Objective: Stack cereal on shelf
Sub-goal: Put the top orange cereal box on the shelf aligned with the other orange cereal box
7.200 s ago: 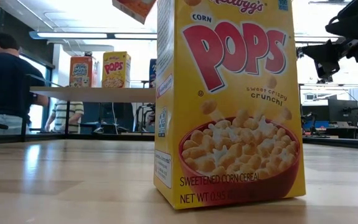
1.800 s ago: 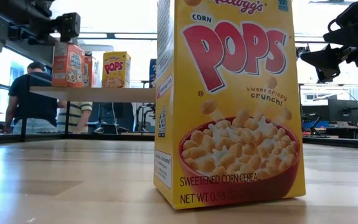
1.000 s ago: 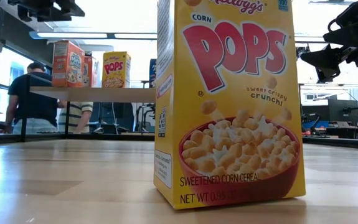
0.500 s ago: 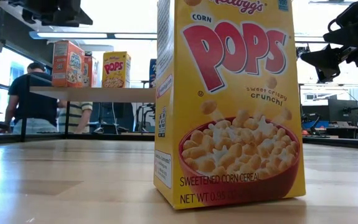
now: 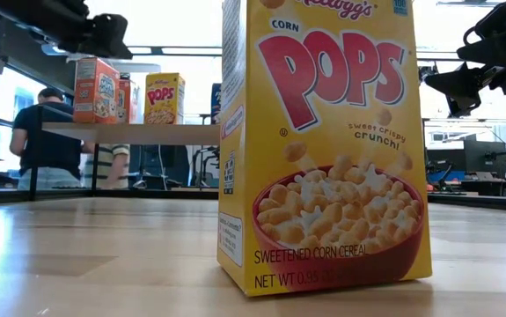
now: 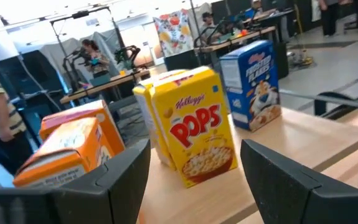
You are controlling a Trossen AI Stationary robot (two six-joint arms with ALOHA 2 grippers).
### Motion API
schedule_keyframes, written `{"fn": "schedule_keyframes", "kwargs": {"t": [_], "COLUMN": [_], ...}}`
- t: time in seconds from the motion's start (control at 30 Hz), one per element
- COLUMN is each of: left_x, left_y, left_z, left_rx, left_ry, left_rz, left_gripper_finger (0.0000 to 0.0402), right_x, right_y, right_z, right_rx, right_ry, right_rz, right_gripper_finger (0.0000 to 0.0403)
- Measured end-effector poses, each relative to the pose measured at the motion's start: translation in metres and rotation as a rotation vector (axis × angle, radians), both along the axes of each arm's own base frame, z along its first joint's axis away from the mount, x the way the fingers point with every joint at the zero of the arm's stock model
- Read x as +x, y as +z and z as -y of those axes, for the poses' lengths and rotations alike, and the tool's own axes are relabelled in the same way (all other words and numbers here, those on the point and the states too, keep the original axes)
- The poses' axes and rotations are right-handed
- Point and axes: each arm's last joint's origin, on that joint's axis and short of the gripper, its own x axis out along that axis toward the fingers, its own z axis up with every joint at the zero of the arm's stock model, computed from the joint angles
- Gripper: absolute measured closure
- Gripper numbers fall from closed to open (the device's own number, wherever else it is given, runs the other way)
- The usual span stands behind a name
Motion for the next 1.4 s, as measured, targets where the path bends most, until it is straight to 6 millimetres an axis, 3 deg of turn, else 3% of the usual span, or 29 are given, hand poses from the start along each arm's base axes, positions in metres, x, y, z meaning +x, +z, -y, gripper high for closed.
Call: {"fn": "schedule_keyframes", "kwargs": {"t": [0.7, 1.4], "left_x": [-0.004, -0.008], "left_y": [-0.024, -0.024], "left_z": [-0.021, -0.035], "left_rx": [-0.007, -0.024], "left_ry": [0.126, 0.197], "left_rz": [0.023, 0.060], "left_gripper_finger": [0.0161, 0.0161], "right_x": [0.000, 0.000], "right_y": [0.000, 0.000], "right_z": [0.000, 0.000], "right_rx": [0.000, 0.000], "right_ry": [0.000, 0.000], "right_rz": [0.000, 0.000], "right_gripper_finger": [0.0146, 0.0146]}}
